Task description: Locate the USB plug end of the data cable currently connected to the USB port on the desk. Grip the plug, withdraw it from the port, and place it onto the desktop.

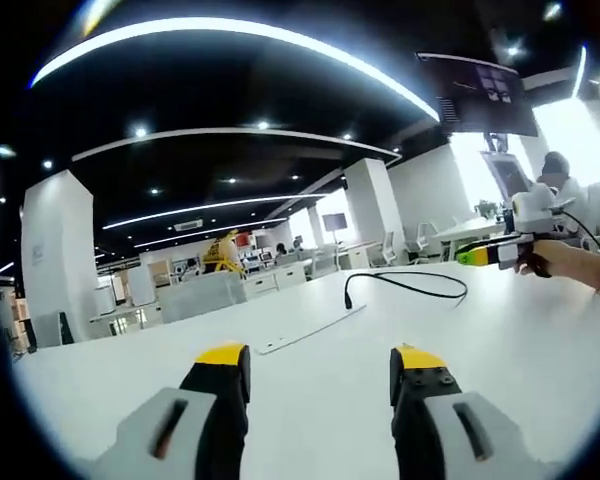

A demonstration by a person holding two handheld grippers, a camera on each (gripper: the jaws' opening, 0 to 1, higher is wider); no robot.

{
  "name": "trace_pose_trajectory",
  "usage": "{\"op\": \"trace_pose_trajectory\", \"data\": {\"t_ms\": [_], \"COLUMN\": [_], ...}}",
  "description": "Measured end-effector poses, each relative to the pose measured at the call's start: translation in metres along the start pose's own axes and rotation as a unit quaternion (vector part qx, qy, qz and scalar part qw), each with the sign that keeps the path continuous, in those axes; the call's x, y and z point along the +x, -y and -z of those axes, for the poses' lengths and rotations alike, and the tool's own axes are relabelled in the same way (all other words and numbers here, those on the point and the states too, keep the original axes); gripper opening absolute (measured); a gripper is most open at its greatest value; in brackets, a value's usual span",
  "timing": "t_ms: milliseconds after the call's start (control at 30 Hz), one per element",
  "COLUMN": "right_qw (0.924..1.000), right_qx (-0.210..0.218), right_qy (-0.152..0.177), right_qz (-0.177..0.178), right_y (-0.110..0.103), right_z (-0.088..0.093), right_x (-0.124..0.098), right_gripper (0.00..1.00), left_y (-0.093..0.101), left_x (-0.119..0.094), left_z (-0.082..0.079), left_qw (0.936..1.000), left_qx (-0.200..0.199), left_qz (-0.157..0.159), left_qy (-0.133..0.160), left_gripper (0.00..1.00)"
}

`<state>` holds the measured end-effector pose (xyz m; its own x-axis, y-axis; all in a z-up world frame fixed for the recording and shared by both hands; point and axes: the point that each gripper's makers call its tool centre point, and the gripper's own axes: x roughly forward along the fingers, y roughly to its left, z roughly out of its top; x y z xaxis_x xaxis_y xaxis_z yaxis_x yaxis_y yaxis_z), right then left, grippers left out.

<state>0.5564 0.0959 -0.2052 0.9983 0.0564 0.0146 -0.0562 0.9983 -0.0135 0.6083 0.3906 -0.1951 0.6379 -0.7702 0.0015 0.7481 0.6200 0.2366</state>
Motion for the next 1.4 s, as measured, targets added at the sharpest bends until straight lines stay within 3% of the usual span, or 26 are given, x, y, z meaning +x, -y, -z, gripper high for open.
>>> {"op": "trace_pose_trajectory", "data": {"t_ms": [400,733,1133,1400], "right_qw": [0.9998,0.9995,0.9995,0.9987], "right_qx": [0.003,-0.009,-0.003,0.003], "right_qy": [-0.022,-0.027,-0.030,-0.051], "right_qz": [0.004,0.013,0.002,-0.008], "right_y": [0.014,0.028,0.037,0.043], "right_z": [0.007,0.005,0.001,0.011], "right_x": [0.020,0.038,0.061,0.077], "right_gripper": [0.50,0.49,0.50,0.49], "left_y": [0.009,0.019,0.031,0.032], "left_x": [0.043,0.076,0.105,0.128], "left_z": [0.018,0.017,0.016,0.019], "left_qw": [0.9990,0.9971,0.9941,0.9917], "left_qx": [0.005,0.016,-0.002,-0.014], "left_qz": [0.045,0.073,0.108,0.128], "left_qy": [-0.007,-0.011,-0.010,-0.013], "left_gripper": [0.56,0.56,0.57,0.57]}}
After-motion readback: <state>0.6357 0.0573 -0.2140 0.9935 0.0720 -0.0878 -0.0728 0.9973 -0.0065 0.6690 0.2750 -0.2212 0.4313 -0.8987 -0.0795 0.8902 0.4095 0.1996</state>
